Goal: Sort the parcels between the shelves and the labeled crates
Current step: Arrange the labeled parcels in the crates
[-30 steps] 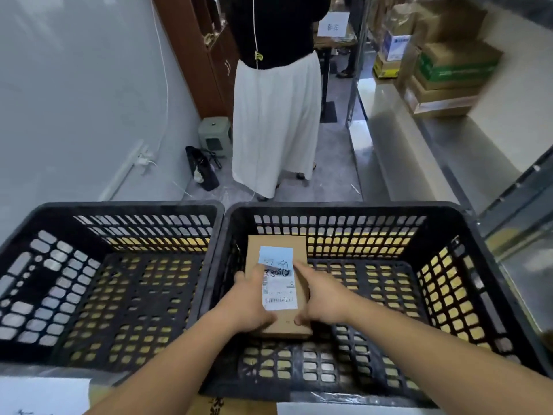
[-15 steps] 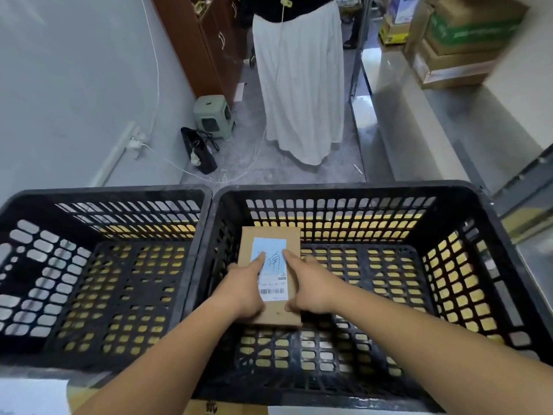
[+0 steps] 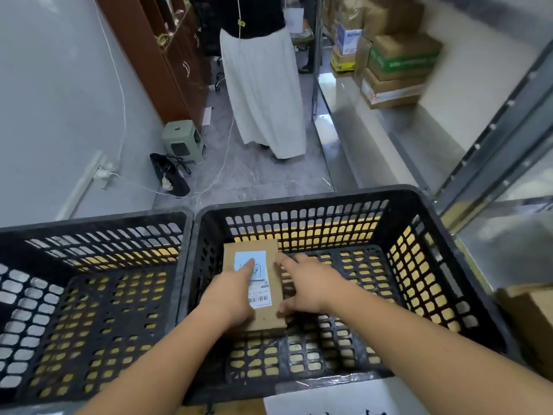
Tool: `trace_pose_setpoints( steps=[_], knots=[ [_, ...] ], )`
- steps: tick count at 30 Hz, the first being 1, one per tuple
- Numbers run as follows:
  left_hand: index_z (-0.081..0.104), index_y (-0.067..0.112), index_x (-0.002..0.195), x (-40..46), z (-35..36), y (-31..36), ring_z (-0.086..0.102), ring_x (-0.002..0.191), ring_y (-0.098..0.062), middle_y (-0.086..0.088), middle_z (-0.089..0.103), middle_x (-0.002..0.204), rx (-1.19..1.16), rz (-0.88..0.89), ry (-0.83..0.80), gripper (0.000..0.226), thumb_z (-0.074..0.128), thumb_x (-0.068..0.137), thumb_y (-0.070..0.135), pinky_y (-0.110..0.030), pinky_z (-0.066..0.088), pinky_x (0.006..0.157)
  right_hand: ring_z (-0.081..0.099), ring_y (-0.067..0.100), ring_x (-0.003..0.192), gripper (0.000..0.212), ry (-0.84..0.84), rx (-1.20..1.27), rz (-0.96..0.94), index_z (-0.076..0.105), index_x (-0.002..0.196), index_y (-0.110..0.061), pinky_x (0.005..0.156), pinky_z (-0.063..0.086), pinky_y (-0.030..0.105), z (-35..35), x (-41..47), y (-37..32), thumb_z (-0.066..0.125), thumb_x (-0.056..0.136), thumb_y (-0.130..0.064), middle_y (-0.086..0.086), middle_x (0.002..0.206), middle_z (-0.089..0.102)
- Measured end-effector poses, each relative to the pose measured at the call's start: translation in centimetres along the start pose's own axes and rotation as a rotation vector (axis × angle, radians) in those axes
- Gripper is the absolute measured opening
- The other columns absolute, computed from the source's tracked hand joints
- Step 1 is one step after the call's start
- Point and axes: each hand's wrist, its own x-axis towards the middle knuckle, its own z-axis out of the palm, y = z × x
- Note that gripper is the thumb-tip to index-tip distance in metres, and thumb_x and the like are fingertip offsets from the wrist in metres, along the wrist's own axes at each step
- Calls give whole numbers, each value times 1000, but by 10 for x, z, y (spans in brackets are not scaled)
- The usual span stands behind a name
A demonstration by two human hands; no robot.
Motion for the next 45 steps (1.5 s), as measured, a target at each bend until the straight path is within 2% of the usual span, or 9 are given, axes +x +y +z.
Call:
trace_pose_setpoints(
  steps=[4, 7, 12, 15, 18, 24, 29, 37, 45],
  knots=[
    [-2, 40, 159, -19, -24, 11, 45, 135, -28, -9, 32, 158, 73, 153, 11, 112, 76, 80, 34, -39, 49, 102, 34, 30, 146, 109, 73, 45, 108, 8, 162, -36, 120, 27, 55, -23, -47, -1, 76, 80, -60, 3, 159, 34],
    [-1, 43, 158, -31, -41, 25, 40, 142, -27, -4, 21, 166, 103, 296, 52, 116, 79, 75, 39, -43, 49, 105, 33, 27, 146, 104, 177, 86, 201, 11, 162, -36, 121, 23, 55, -36, -87, -5, 74, 82, -58, 1, 159, 35],
    [6, 38, 160, -59, -68, 62, 49, 130, -20, 0, 42, 153, 157, 577, 114, 111, 79, 77, 46, -36, 50, 102, 31, 29, 149, 100, 357, 158, 390, 14, 163, -34, 121, 30, 53, -50, -161, -14, 72, 86, -61, 6, 165, 29],
    [9, 43, 157, -73, -76, 82, 58, 119, -19, 1, 47, 149, 168, 681, 141, 110, 78, 72, 52, -39, 54, 96, 33, 31, 148, 95, 428, 185, 500, 18, 162, -34, 117, 36, 51, -48, -206, -15, 69, 87, -64, 7, 162, 31],
    [17, 40, 156, -91, -77, 100, 53, 124, -20, 1, 53, 141, 167, 807, 139, 103, 75, 73, 54, -37, 50, 102, 33, 31, 148, 93, 484, 245, 603, 18, 162, -35, 116, 38, 51, -39, -246, -18, 67, 88, -64, 5, 165, 27],
    [15, 43, 156, -119, -74, 152, 42, 139, -20, 4, 41, 155, 136, 971, 128, 102, 77, 75, 51, -42, 44, 110, 48, 24, 134, 86, 643, 390, 751, 30, 157, -35, 110, 45, 44, -22, -315, -14, 70, 87, -62, 2, 152, 43],
    [17, 43, 157, -138, -69, 221, 37, 143, -19, 6, 38, 158, 113, 1134, 50, 100, 80, 79, 40, -40, 41, 113, 41, 23, 143, 86, 715, 483, 858, 28, 160, -30, 117, 37, 37, -9, -363, 19, 68, 90, -60, 1, 161, 36],
    [20, 44, 156, -120, -52, 345, 32, 145, -25, 3, 35, 158, 256, 1219, 40, 97, 78, 78, 53, -47, 35, 117, 42, 26, 143, 92, 742, 638, 971, 19, 162, -33, 117, 38, 43, 18, -392, 120, 64, 89, -66, 4, 165, 24],
    [27, 49, 150, -74, -23, 419, 33, 142, -30, -4, 33, 156, 334, 1171, -16, 78, 67, 84, 60, -46, 36, 115, 21, 36, 155, 99, 806, 860, 1113, -1, 161, -45, 122, 29, 54, 34, -369, 189, 61, 88, -70, 9, 172, 4]
  ],
)
